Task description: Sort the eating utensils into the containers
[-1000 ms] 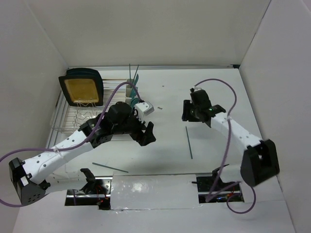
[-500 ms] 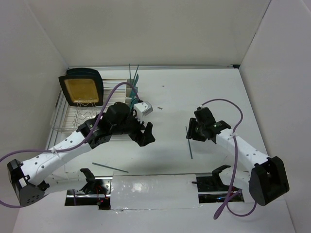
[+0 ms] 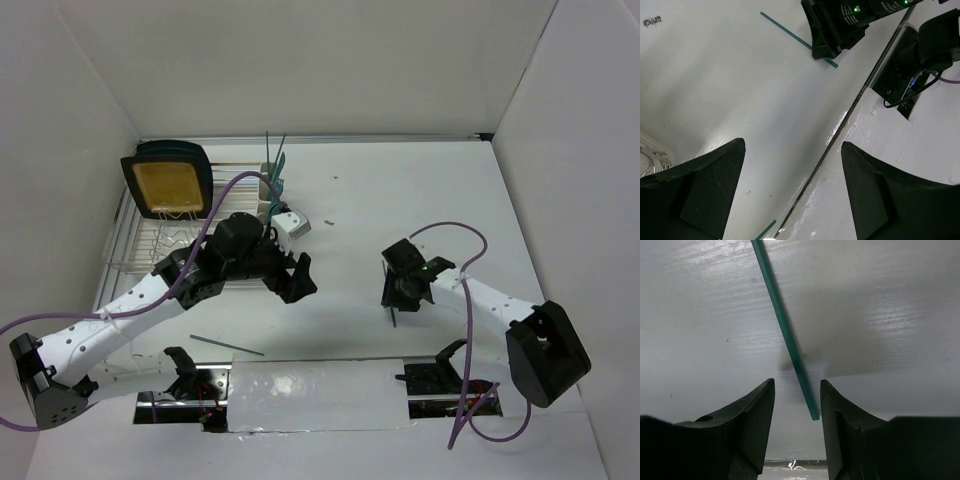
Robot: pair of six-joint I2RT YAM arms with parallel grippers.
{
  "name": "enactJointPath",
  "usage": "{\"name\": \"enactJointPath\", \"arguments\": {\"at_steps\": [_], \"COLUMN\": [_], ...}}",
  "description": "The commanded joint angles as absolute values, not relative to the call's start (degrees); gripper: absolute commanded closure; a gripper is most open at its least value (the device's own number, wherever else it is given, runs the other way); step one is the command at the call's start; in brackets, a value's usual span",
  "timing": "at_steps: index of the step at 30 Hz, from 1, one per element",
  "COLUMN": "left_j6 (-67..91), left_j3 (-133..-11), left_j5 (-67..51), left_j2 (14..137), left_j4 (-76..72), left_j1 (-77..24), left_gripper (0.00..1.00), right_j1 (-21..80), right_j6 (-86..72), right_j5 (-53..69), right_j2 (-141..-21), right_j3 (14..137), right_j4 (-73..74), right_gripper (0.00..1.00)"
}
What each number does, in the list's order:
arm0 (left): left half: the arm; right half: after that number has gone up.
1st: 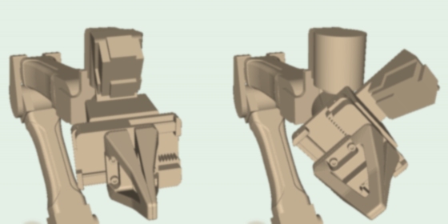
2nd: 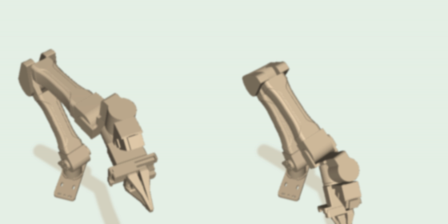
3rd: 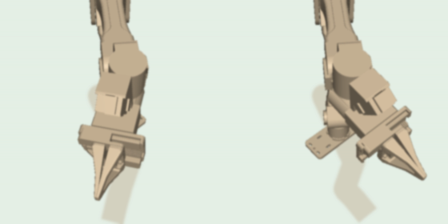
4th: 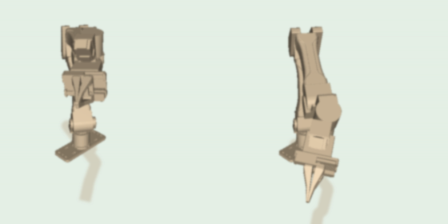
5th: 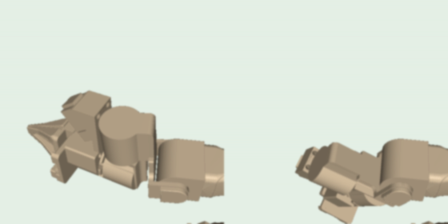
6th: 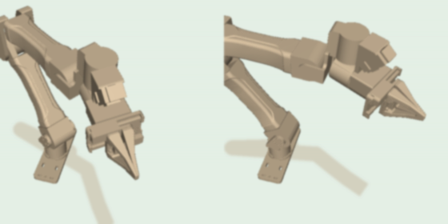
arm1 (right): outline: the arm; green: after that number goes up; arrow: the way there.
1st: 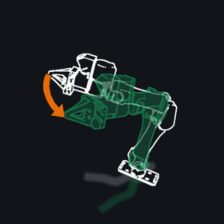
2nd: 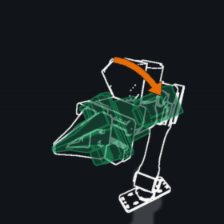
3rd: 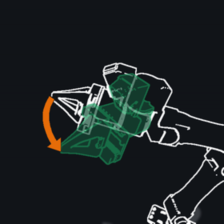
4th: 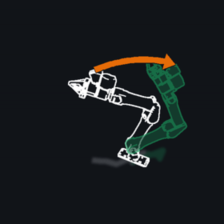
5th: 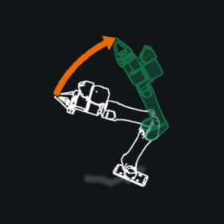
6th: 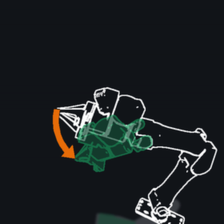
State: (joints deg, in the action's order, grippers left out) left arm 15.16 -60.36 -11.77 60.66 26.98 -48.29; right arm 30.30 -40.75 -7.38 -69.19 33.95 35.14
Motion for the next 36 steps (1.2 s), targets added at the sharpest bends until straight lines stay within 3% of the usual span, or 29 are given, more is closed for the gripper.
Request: {"name": "enactJointPath", "arguments": {"at_steps": [1,14,21,27,36], "left_j6": [14.68,14.24,14.93,30.65,35.15], "left_j3": [-59.68,-58.54,-58.45,-57.66,-62.74], "left_j5": [-11.34,-11.07,-10.90,-2.74,2.29], "left_j2": [60.56,59.77,60.03,63.28,74.17], "left_j4": [25.49,25.05,24.61,21.02,14.50], "left_j1": [-48.16,-47.99,-47.99,-46.14,-45.00], "left_gripper": [0.10,0.10,0.09,0.09,0.08], "right_j1": [31.73,38.93,41.66,42.80,43.16], "right_j6": [-44.29,-50.88,-51.15,-47.48,-42.90], "right_j5": [-12.03,-14.77,-16.17,-15.83,-6.07], "right_j2": [-68.82,-72.24,-74.71,-70.16,-53.09], "right_j3": [34.10,30.85,30.41,33.49,32.87], "right_j4": [35.95,35.95,34.72,32.80,23.92], "right_gripper": [0.51,0.64,1.00,1.00,1.00]}}
